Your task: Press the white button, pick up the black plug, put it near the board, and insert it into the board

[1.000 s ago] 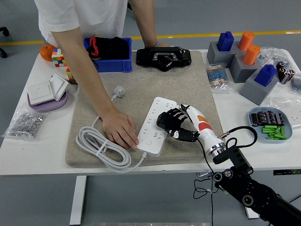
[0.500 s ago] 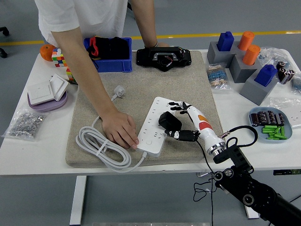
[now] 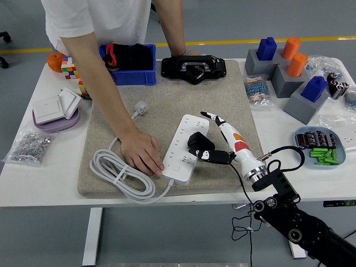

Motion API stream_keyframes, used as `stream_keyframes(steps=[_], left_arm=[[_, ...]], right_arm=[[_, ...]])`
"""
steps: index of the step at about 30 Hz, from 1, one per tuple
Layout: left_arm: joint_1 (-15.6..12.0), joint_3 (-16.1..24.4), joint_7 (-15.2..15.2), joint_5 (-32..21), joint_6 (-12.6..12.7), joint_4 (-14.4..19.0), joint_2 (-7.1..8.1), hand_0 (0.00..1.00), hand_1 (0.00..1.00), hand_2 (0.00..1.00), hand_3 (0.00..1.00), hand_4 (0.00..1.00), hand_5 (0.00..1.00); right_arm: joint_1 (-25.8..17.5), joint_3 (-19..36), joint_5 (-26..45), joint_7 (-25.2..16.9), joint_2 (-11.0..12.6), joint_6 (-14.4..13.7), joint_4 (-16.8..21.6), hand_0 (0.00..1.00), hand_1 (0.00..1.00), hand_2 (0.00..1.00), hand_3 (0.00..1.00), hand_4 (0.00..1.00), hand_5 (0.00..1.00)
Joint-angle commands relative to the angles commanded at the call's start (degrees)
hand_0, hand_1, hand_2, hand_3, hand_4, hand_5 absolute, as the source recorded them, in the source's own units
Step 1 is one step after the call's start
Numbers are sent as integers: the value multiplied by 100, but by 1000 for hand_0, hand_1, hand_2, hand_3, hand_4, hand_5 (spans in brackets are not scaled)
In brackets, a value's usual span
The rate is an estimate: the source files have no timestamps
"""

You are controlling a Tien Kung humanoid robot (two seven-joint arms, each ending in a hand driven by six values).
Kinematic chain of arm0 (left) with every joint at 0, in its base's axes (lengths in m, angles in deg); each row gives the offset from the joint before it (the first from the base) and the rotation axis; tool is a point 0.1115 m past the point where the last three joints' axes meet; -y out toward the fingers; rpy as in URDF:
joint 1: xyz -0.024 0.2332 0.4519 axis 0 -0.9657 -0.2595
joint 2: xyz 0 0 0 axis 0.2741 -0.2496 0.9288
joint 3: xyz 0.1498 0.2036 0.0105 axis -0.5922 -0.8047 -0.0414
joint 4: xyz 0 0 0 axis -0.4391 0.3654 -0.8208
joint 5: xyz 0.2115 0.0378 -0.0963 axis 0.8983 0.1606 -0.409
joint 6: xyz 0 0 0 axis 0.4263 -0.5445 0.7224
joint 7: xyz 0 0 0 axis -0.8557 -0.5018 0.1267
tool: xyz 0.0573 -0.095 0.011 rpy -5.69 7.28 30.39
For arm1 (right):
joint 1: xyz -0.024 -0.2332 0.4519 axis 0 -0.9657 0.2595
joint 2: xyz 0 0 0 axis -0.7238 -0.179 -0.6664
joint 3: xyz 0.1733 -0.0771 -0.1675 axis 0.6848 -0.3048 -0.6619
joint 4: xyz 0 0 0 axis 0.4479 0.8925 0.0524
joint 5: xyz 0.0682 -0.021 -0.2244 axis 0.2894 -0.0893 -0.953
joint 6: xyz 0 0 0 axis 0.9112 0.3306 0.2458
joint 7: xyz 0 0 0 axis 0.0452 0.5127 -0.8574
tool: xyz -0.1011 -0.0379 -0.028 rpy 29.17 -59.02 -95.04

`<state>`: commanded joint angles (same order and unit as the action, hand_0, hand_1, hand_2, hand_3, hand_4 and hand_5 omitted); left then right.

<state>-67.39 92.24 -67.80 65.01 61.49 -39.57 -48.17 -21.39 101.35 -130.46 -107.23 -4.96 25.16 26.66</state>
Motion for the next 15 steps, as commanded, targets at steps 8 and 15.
stream_keyframes(steps=[8, 15], left_arm=[[7, -7, 8, -7, 0, 0, 0, 706, 662, 584, 676, 649, 273], [10, -28, 17, -59, 7, 0, -3, 706, 662, 584, 677, 650, 274]], right_arm=[[-156, 194, -200, 119, 202, 121, 646, 998, 998, 998, 998, 998, 723], [-533, 295, -102, -436, 633, 65, 1194, 998, 940, 884, 862, 998, 697]])
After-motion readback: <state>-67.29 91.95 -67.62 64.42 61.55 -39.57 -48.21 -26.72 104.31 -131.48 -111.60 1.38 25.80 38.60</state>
